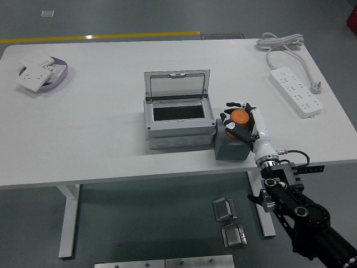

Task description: Pick up the cylinder from the cube,place it in the box,flap close box

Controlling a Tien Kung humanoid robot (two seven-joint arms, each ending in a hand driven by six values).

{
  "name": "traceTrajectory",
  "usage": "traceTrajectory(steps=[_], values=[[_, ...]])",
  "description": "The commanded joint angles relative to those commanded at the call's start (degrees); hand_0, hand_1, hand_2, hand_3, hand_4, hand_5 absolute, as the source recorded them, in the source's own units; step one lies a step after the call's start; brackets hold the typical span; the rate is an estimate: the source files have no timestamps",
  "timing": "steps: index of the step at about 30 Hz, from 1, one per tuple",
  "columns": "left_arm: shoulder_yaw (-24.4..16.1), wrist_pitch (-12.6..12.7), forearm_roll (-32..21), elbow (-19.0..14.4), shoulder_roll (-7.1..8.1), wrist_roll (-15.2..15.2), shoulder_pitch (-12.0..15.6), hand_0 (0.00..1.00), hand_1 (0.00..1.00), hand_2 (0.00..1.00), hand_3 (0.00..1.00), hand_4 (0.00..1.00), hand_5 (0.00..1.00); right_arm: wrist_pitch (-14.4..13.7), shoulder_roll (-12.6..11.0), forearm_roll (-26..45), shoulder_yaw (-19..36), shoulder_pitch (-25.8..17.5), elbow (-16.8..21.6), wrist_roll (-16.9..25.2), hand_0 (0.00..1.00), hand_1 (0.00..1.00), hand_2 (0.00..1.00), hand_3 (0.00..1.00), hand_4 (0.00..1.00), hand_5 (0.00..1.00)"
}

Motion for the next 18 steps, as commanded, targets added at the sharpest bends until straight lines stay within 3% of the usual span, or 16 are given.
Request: traceTrajectory(steps=[4, 5, 18], values=[[0.1, 0.0, -0.1, 0.0, 0.05, -0.1, 0.0, 0.596, 0.62, 0.599, 0.611, 0.675, 0.294, -0.1, 0.0, 0.0, -0.1, 0.0, 0.1, 0.0, 0.703, 0.608, 0.529, 0.532, 0.245, 0.002], [0.1, 0.0, -0.2, 0.0, 0.09, -0.2, 0.0, 0.596, 0.619, 0.6, 0.611, 0.675, 0.295, -0.1, 0.0, 0.1, -0.2, 0.1, 0.1, 0.1, 0.64, 0.585, 0.521, 0.478, 0.119, 0.002], [0.5, 0.0, -0.8, 0.0, 0.25, -0.9, -0.1, 0.596, 0.619, 0.601, 0.613, 0.677, 0.3, -1.3, 0.1, -0.1, -1.0, 0.4, 0.7, 0.7, 0.633, 0.591, 0.528, 0.468, 0.134, 0.002]])
